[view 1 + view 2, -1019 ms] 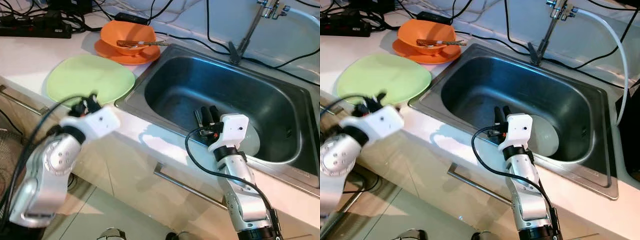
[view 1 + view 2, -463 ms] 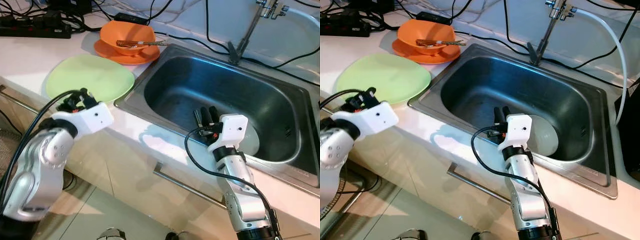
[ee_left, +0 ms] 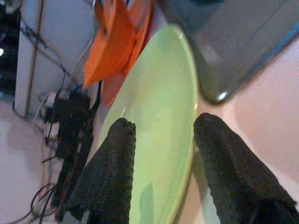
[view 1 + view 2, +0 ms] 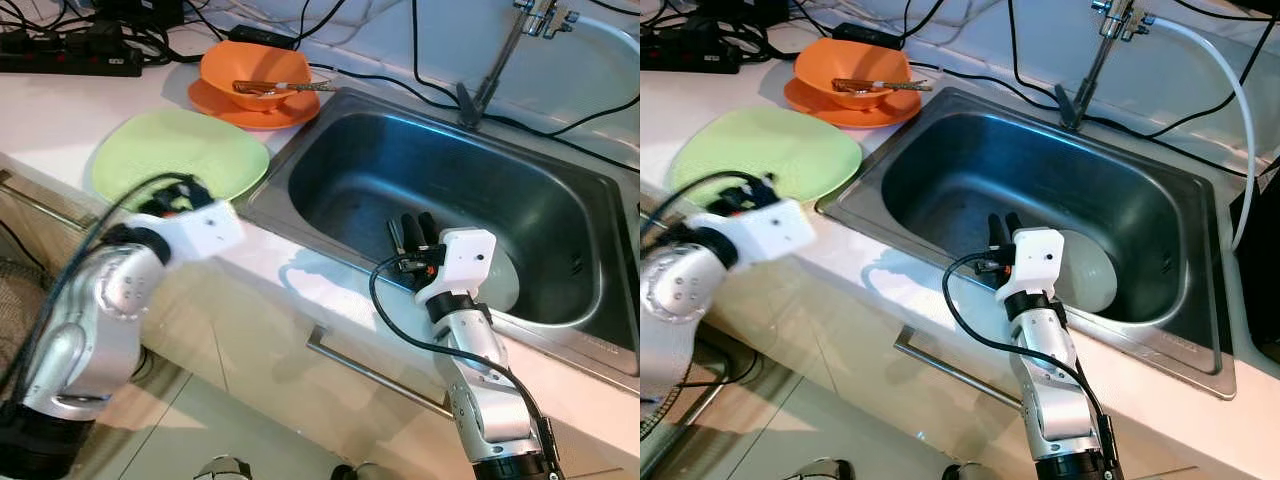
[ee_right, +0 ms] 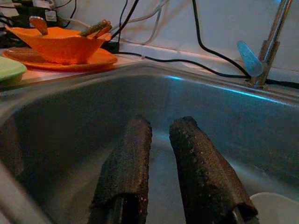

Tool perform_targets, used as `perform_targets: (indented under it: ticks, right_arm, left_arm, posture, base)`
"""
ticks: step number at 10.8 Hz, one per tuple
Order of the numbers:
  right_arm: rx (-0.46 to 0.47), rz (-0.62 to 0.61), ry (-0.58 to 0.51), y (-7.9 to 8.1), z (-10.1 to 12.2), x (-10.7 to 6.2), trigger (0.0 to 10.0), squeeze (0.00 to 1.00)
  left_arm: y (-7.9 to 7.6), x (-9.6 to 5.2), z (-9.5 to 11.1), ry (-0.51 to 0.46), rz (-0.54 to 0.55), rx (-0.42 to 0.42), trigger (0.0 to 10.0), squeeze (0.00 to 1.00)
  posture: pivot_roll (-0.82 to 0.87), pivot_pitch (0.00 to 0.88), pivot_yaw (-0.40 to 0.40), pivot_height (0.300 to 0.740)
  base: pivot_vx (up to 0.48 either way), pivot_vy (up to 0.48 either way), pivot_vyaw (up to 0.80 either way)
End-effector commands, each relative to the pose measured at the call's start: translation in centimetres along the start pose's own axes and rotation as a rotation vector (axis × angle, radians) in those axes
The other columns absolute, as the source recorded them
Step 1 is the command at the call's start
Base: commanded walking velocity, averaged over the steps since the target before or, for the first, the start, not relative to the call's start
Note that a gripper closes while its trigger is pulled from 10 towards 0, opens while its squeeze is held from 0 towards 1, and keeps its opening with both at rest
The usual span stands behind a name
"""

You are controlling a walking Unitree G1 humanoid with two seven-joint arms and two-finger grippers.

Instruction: Kitchen organization

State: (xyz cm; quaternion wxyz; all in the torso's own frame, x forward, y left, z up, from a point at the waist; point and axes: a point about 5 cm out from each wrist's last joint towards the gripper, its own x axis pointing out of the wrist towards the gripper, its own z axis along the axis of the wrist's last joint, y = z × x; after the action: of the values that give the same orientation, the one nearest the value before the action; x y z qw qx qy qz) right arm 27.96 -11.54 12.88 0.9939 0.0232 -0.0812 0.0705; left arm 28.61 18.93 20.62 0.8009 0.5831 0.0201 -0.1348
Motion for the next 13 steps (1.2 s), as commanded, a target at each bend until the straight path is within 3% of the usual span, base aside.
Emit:
perform_targets:
  ticks: [1, 3, 7, 13]
  right_arm:
    - [-0.011, -0.019, 0.018, -0.6, -0.2, 0.0, 10.0, 0.00]
    - [-0.010, -0.019, 0.021, -0.6, -0.3, 0.1, 10.0, 0.00]
    - [-0.009, -0.025, 0.030, -0.7, -0.4, 0.1, 10.0, 0.00]
    - [-0.006, -0.033, 0.037, -0.6, -0.6, 0.1, 10.0, 0.00]
  left_arm:
    - [-0.3, 0.1, 0.9, -0.048, -0.033, 0.008, 10.0, 0.00]
    - [-1.1, 0.3, 0.9, -0.029, -0.074, 0.009, 10.0, 0.00]
    - [-1.2, -0.4, -0.7, 0.060, -0.100, 0.038, 10.0, 0.00]
    - [-1.0, 0.8, -2.5, 0.121, -0.116, 0.102, 10.0, 0.00]
  posture:
    - [-0.03, 0.088, -0.120, 0.740]
    - [-0.03, 0.088, -0.118, 0.740]
    - [-0.03, 0.091, -0.118, 0.740]
    - [-0.03, 0.094, -0.118, 0.740]
  base:
    - [0.000, 0.000, 0.00]
    - [0.000, 0.000, 0.00]
    - [0.000, 0.000, 0.00]
    - [0.000, 0.000, 0.00]
